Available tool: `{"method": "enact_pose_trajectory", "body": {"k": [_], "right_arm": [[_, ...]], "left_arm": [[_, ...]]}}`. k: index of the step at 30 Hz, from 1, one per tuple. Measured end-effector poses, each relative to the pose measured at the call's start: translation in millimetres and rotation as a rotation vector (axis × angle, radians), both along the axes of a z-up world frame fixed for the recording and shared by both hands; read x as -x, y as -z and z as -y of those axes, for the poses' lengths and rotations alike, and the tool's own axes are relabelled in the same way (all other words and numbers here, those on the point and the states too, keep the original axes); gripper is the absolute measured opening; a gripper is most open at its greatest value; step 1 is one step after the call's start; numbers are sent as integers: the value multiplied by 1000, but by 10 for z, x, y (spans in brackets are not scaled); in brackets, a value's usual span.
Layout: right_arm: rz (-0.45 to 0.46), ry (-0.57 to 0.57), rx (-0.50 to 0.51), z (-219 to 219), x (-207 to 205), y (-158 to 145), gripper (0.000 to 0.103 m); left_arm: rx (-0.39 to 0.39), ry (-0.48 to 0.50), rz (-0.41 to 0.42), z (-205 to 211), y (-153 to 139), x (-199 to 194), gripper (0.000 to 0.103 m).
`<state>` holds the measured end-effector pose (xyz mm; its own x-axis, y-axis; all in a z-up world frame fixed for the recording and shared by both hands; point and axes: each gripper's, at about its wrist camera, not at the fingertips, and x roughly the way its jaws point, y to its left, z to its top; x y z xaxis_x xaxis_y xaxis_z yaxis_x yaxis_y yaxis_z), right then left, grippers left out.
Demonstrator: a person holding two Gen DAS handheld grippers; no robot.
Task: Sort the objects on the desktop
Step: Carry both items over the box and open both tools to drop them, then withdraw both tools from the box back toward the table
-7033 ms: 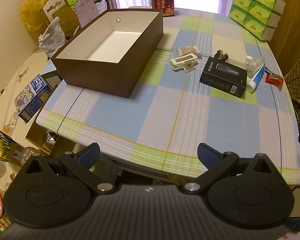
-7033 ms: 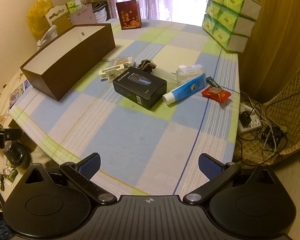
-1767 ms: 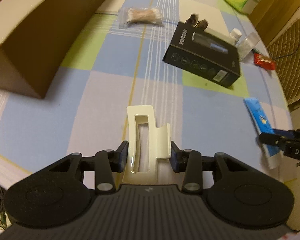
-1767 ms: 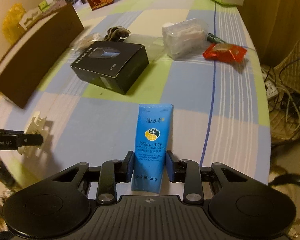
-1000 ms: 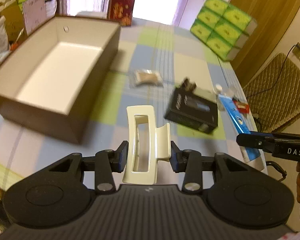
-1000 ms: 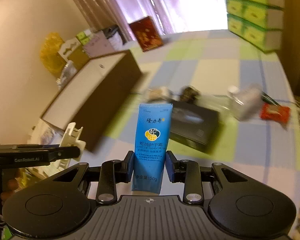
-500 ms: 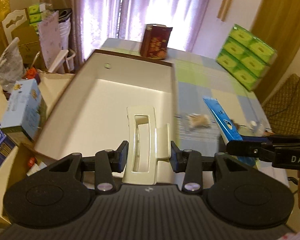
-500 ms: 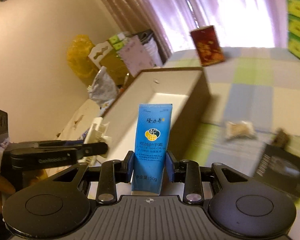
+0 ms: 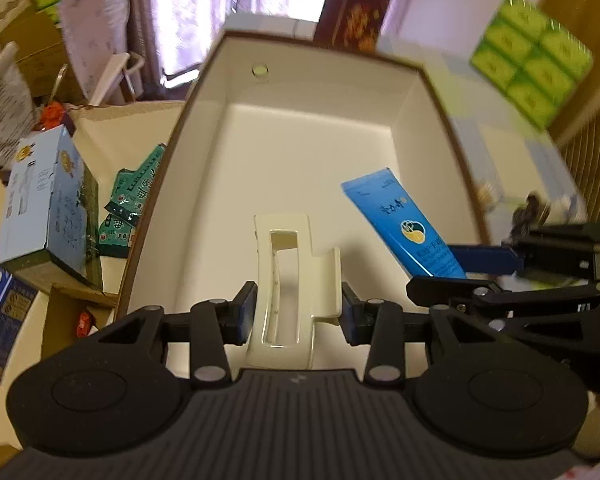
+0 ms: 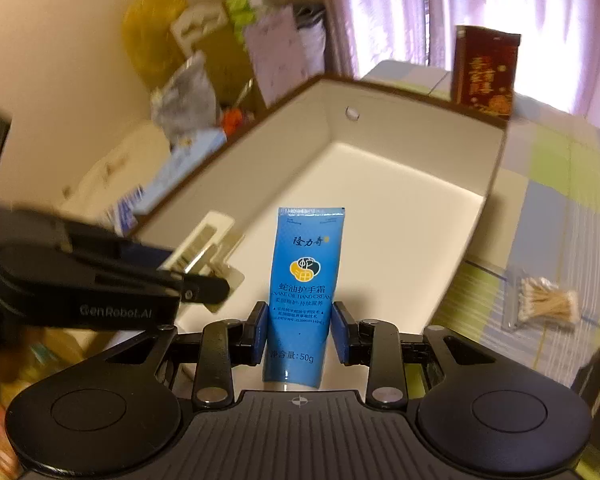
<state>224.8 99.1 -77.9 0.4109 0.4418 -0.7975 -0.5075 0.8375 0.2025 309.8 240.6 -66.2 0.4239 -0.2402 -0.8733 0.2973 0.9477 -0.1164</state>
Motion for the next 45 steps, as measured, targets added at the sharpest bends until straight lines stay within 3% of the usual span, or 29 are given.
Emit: {"method": "enact_pose_trajectory", "body": {"k": [7,18,19,22,26,33,35,38,45], "right_arm": [[17,-107,169,-251,-73,324,30],[-29,-142,239,-315,-230,562,33],[-27,-149,236,-313,-232,555,38],[19,-163,234,-304,-214,502,64],[51,-176,256,-314,-202,446,75],[101,-185,283,-251,-138,362,90],[116,-176,284,-217,-93,319,95],[131,-159,257,-155,-39,248,101],[173,-161,229,-81,111,89,101]], "left_arm": [[-83,113,-68,28,334,-184,36],[-97,191,-103,54,494,-274,39],[-98,194,-103,49,490,-283,46],[-108,201,-93,55,460,-285,53],[-102,204,-89,39,416,-267,60],[-98,215,-78,59,304,-199,69],[-116,204,-53,57,245,-169,84],[-121,193,-11,45,125,-119,86],[-128,162,41,71,-100,43,92]]}}
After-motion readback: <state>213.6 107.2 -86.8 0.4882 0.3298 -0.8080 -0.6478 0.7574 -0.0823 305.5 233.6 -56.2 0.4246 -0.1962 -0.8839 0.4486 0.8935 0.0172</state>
